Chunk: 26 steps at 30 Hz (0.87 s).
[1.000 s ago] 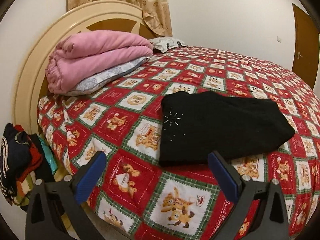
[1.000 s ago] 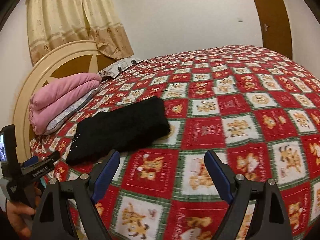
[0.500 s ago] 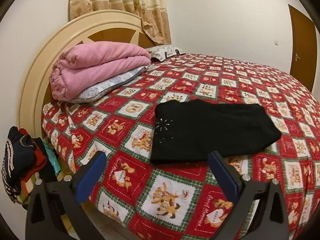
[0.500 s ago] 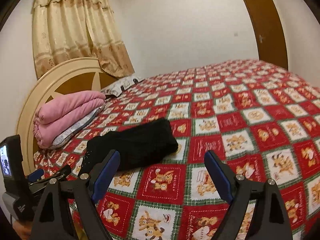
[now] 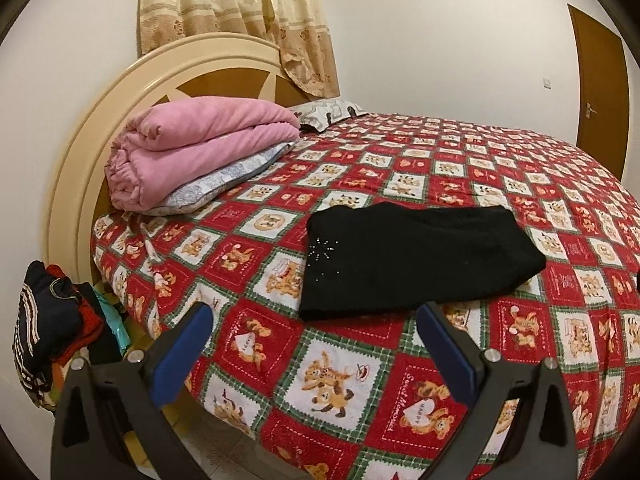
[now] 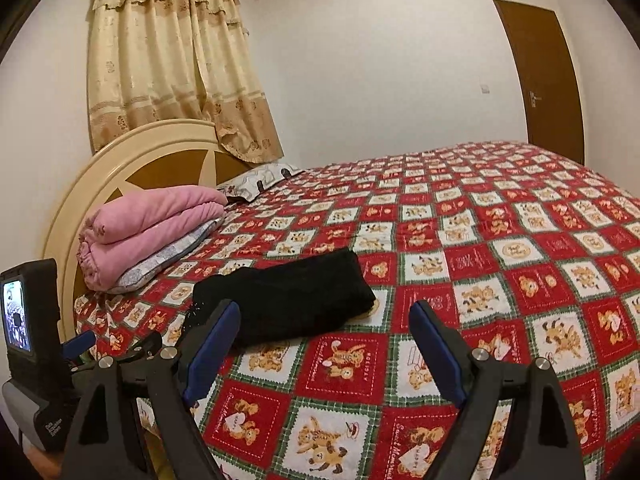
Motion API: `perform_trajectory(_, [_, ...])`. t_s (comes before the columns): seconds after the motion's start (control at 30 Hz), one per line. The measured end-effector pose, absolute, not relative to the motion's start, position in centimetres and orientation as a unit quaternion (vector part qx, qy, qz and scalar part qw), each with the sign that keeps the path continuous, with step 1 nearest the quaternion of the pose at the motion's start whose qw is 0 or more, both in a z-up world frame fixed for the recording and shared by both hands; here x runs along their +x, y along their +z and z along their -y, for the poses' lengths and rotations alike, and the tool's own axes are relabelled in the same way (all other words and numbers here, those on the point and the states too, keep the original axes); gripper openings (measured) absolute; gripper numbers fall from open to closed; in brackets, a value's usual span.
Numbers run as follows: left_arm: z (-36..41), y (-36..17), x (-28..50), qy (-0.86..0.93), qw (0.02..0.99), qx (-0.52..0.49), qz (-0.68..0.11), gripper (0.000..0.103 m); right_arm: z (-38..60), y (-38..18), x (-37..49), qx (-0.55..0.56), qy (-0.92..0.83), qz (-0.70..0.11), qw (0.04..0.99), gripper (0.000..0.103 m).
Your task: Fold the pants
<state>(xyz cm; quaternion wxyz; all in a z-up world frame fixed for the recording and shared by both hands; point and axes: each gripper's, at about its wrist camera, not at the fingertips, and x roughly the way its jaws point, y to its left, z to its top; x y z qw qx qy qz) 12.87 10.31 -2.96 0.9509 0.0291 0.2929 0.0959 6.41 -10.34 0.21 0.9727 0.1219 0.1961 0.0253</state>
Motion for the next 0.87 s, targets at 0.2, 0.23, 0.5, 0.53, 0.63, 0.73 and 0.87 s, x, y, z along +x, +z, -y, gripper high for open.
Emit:
perform_trajectory(0.2, [-10.52, -3.10, 12.77, 0.100, 0.950, 0.030, -0.293, 0.103, 9.91, -0.12, 6.70, 0.117, 0.028, -0.207, 0.971, 0.088])
perform_trajectory(0.23, [-10.60, -3.13, 12.87, 0.098, 0.950, 0.026, -0.296, 0.103, 9.95, -0.14, 6.73, 0.118, 0.028, -0.208, 0.971, 0.088])
perform_trajectory(0.5, [-10.59, -3.19, 12.85, 0.096, 0.949, 0.021, -0.298, 0.103, 10.12, -0.19, 6.70, 0.120, 0.025, -0.206, 0.971, 0.088])
perform_trajectory(0.53, [-10.55, -3.17, 12.82, 0.095, 0.950, 0.025, -0.296, 0.103, 10.14, -0.19, 6.70, 0.121, 0.026, -0.207, 0.971, 0.088])
perform_trajectory(0.63, [-10.34, -2.97, 12.49, 0.096, 0.954, 0.033, -0.283, 0.103, 10.17, -0.20, 6.54, 0.122, 0.026, -0.207, 0.970, 0.088])
perform_trajectory(0.73, [-10.19, -2.79, 12.39, 0.095, 0.954, 0.037, -0.281, 0.103, 10.19, -0.17, 6.50, 0.121, 0.025, -0.205, 0.971, 0.088])
perform_trajectory(0.87, [-10.00, -2.63, 12.31, 0.085, 0.956, 0.037, -0.279, 0.103, 10.34, -0.25, 6.25, 0.124, 0.022, -0.204, 0.971, 0.088])
